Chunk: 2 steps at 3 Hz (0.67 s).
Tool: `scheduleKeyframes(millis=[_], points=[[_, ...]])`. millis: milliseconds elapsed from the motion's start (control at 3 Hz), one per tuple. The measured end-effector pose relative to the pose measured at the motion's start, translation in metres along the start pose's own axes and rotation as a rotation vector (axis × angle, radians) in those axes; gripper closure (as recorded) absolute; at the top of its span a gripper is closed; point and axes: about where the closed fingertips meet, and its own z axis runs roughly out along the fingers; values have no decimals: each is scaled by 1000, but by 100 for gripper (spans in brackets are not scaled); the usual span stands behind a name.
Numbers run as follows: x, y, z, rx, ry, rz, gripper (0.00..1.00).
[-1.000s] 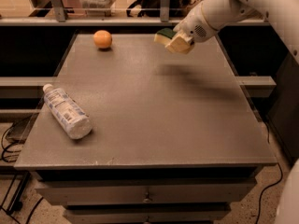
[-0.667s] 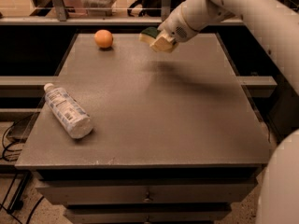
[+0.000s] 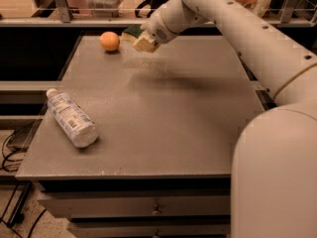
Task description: Move sponge near orange
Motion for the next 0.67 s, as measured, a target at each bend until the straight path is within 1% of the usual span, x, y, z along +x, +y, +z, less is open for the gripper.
scheduleKeyframes(millis=[333, 667], points=[[-18, -1, 34, -38, -47, -3, 84], [-25, -2, 61, -73, -69, 11, 60]])
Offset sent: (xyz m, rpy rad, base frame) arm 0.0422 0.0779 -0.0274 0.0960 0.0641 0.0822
